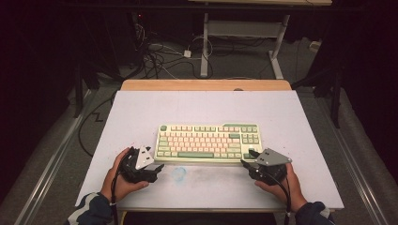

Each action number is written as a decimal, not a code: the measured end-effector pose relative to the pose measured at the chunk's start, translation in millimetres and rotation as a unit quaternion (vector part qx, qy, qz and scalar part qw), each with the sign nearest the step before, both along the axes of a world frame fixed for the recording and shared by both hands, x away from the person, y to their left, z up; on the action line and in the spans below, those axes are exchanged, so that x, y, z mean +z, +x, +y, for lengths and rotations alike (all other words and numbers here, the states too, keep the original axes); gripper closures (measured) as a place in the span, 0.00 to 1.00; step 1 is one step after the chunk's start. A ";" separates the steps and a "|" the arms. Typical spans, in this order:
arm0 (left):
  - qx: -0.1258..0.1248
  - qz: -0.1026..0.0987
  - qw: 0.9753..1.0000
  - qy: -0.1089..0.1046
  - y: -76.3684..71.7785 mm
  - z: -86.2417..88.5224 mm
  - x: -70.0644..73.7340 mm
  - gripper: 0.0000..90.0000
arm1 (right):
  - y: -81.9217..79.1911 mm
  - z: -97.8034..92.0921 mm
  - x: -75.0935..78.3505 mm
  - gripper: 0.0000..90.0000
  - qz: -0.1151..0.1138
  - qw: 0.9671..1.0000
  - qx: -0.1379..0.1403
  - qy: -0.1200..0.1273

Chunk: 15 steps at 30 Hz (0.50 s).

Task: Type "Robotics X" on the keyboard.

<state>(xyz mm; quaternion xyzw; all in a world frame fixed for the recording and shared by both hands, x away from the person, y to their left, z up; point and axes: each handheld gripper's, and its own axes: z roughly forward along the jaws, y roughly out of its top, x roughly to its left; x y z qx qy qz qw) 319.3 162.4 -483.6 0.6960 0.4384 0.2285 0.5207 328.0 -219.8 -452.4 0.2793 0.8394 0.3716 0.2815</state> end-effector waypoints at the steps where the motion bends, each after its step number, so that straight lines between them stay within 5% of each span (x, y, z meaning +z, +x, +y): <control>1: 0.004 0.000 1.000 0.000 -1.1 1.9 -1.0 0.24 | 1.8 1.4 0.9 0.73 0.000 1.000 0.000 -0.001; 10: 0.019 0.012 1.000 0.008 -10.1 15.9 -4.7 0.24 | 31.6 13.8 10.1 0.97 0.024 1.000 0.011 0.011; 15: 0.026 0.014 0.999 0.015 -9.1 17.8 -6.8 0.24 | 48.2 23.4 11.0 1.00 0.041 0.999 0.017 -0.002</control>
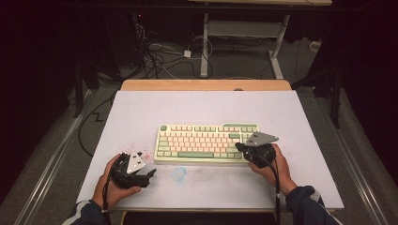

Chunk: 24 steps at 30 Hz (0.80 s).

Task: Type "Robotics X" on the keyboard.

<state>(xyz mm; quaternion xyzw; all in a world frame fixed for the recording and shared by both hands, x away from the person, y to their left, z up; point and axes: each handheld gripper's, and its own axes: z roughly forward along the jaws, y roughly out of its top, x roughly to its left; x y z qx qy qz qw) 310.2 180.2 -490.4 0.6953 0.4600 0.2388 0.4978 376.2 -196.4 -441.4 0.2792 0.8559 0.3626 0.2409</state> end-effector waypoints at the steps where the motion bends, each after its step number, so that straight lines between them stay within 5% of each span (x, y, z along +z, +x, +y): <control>1: 0.002 0.001 1.000 0.002 0.4 0.3 -0.7 0.24 | 2.3 1.7 -0.2 1.00 0.003 1.000 -0.001 -0.002; 19: 0.006 0.008 1.000 -0.002 3.4 0.4 -1.5 0.25 | 9.6 8.4 -12.4 1.00 0.033 0.999 0.012 -0.011; 24: 0.017 0.007 1.000 0.014 4.3 0.5 0.2 0.35 | 8.0 5.9 -14.1 1.00 0.028 1.000 0.011 -0.006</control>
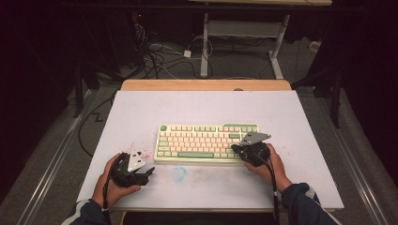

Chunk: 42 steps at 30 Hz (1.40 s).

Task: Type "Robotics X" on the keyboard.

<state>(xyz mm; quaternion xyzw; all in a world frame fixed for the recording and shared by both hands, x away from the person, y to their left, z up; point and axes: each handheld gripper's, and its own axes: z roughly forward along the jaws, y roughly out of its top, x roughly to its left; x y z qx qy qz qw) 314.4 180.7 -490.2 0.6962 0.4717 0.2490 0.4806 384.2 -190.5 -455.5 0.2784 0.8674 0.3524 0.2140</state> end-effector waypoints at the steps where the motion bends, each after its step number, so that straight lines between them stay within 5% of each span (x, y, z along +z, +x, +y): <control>1: -0.005 0.001 1.000 -0.008 -0.4 0.1 1.6 0.41 | -0.1 -0.5 0.0 1.00 -0.001 1.000 0.000 0.000; 6: -0.019 0.011 1.000 -0.021 0.3 -0.9 8.1 0.71 | 0.0 -1.2 -0.7 1.00 -0.003 1.000 0.002 0.001; 13: -0.026 0.014 0.999 -0.020 5.7 -3.4 13.5 0.95 | -1.5 -0.8 -2.0 1.00 -0.009 1.000 0.000 0.001; 42: -0.052 0.002 0.998 -0.018 36.4 -27.0 33.3 0.96 | -3.4 -0.1 -3.3 1.00 -0.017 1.000 -0.006 0.001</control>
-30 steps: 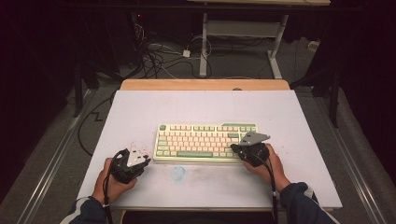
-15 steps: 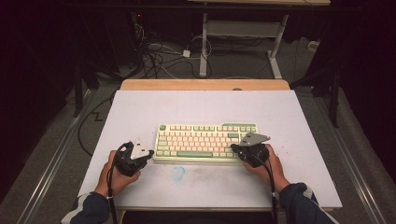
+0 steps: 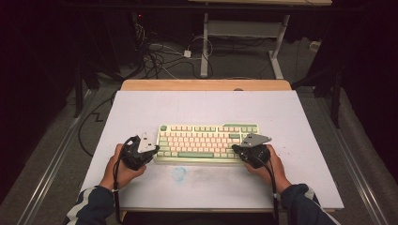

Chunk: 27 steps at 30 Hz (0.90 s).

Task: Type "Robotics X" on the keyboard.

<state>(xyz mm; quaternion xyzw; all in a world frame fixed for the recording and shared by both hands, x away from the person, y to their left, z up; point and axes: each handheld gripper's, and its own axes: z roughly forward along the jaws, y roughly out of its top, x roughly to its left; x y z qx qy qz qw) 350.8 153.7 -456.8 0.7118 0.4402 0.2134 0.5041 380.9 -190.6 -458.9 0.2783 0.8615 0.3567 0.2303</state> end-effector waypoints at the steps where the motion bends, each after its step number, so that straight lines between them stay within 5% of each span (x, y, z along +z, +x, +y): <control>1: 0.000 -0.001 1.000 -0.003 1.0 -1.3 0.8 0.96 | 0.0 0.0 0.0 1.00 0.000 1.000 0.000 0.000; 27: -0.034 0.005 0.999 0.006 20.0 -33.9 4.3 0.97 | -0.2 0.2 0.0 1.00 -0.001 1.000 0.000 -0.001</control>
